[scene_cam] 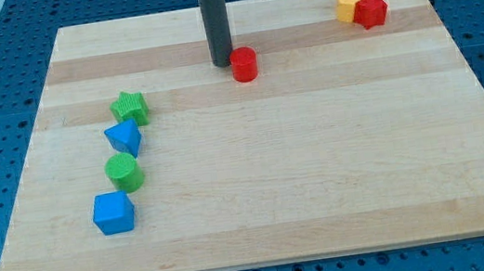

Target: Move the red circle to the right side of the green star

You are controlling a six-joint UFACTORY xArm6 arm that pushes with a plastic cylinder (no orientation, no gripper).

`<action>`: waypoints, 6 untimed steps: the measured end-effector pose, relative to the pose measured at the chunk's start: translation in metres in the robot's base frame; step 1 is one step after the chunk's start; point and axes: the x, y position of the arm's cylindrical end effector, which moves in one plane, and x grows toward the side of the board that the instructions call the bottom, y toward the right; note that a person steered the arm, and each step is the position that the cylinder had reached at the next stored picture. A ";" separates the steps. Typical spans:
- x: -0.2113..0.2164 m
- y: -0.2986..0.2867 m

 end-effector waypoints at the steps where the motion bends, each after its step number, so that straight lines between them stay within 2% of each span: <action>1: -0.004 0.006; 3: -0.017 0.040; 6: 0.018 0.039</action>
